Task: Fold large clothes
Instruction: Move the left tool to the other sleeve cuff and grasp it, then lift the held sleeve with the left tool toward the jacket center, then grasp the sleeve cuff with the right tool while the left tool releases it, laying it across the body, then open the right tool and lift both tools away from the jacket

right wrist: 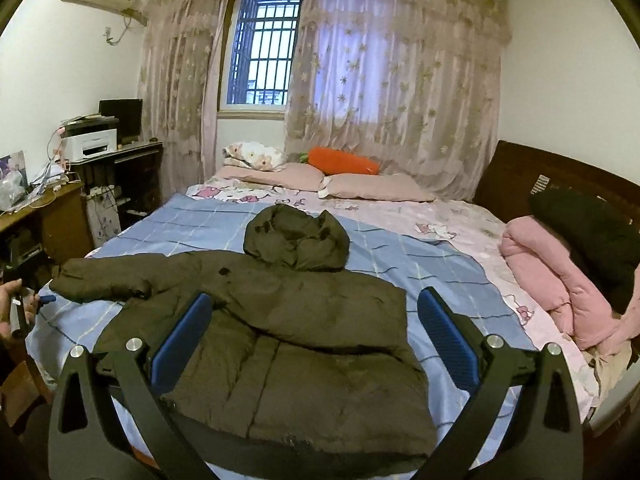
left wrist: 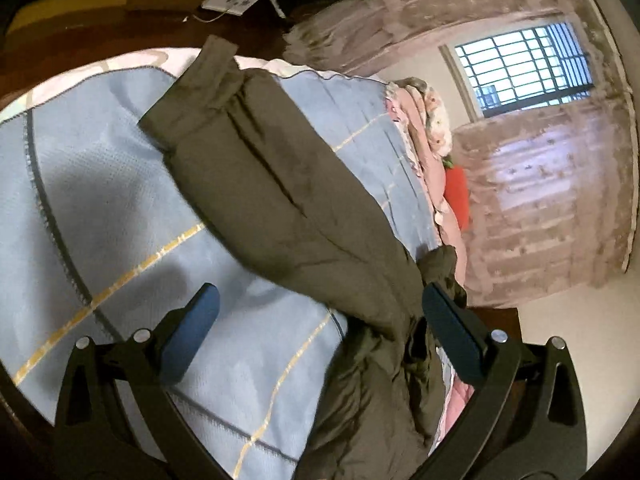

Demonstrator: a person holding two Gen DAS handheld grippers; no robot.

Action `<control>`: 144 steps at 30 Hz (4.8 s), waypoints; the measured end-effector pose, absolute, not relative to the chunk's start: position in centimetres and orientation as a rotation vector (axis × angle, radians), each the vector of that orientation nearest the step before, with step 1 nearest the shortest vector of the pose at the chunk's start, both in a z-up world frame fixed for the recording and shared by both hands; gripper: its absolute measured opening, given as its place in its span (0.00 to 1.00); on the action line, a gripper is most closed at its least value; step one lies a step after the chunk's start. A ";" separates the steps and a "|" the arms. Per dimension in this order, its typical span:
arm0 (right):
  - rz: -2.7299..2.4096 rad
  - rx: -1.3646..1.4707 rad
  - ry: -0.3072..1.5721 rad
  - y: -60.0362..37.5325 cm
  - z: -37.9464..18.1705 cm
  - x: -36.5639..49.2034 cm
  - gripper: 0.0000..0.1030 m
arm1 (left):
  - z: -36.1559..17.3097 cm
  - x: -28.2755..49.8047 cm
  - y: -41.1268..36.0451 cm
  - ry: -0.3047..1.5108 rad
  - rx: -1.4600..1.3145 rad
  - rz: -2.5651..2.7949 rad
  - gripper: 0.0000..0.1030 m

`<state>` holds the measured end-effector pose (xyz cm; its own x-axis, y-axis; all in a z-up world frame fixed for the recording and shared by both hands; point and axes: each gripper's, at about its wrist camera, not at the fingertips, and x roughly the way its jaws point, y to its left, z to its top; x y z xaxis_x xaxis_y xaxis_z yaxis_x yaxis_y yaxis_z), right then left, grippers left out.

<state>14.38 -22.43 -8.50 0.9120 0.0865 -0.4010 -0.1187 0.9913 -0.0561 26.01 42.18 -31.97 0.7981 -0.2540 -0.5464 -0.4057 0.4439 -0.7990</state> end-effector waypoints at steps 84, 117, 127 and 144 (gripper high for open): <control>0.565 0.183 1.269 -10.3 -6.2 49.6 0.12 | -21.0 36.2 -8.8 0.298 0.764 -0.015 0.38; 0.489 0.723 1.241 -38.0 -28.0 52.1 0.05 | -18.9 32.5 8.1 0.528 -0.156 0.009 0.98; 0.429 0.786 1.266 -41.0 -32.3 52.4 0.05 | -19.9 31.9 11.1 0.572 -0.255 0.079 0.98; 0.426 0.853 1.031 -46.2 -24.3 42.4 0.77 | -17.5 27.3 13.9 0.557 -0.286 0.108 0.98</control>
<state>42.41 -46.23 -24.31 0.4738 0.6711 -0.5702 0.0729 0.6153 0.7849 27.30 13.86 -17.54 0.8442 0.0238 -0.5355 -0.1778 0.9549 -0.2379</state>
